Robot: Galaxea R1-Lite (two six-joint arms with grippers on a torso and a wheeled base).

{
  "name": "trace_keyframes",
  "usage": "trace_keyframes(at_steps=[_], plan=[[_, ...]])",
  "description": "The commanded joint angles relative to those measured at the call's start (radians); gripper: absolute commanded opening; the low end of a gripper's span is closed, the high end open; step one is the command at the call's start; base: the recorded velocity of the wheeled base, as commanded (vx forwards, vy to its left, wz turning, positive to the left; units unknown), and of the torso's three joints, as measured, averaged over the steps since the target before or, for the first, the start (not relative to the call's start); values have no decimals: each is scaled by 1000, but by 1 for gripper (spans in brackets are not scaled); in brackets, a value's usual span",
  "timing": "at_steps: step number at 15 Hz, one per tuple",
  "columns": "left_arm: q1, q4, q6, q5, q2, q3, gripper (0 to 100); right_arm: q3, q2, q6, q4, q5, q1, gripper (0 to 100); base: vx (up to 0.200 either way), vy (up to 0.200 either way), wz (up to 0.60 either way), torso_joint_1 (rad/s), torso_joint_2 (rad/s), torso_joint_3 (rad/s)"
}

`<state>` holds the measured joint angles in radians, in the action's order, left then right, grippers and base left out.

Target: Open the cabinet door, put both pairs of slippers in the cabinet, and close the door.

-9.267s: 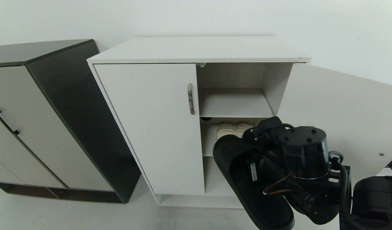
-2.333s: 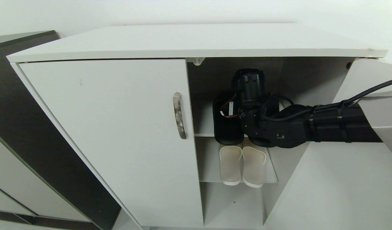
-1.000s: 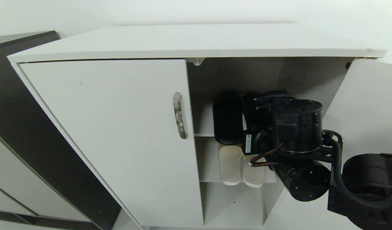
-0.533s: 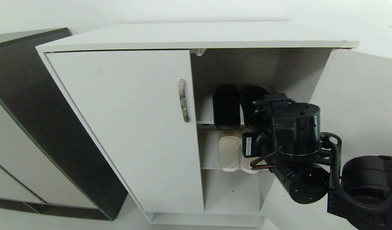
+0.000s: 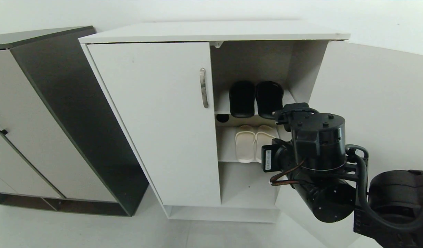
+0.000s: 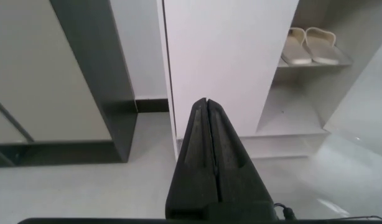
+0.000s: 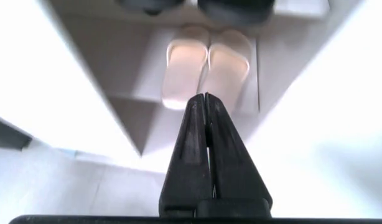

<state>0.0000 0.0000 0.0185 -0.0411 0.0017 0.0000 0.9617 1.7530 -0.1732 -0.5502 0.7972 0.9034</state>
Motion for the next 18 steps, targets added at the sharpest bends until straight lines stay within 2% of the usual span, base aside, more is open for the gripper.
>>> trace_keyframes(at_steps=[1, 5, 18], plan=[[0, 0, 0, 0, 0, 0, 0, -3, 3, 1, 1, -1, 0, 0, -200, 0, 0, 2, -2, 2], [0, 0, 0, 0, 0, 0, 0, -11, 3, 4, 0, -1, 0, 0, -200, 0, 0, 5, 1, -1], [0, 0, -2, 1, 0, 0, 0, -17, 8, 6, 1, -3, -1, 0, 0, 0, 0, 0, 0, 0]])
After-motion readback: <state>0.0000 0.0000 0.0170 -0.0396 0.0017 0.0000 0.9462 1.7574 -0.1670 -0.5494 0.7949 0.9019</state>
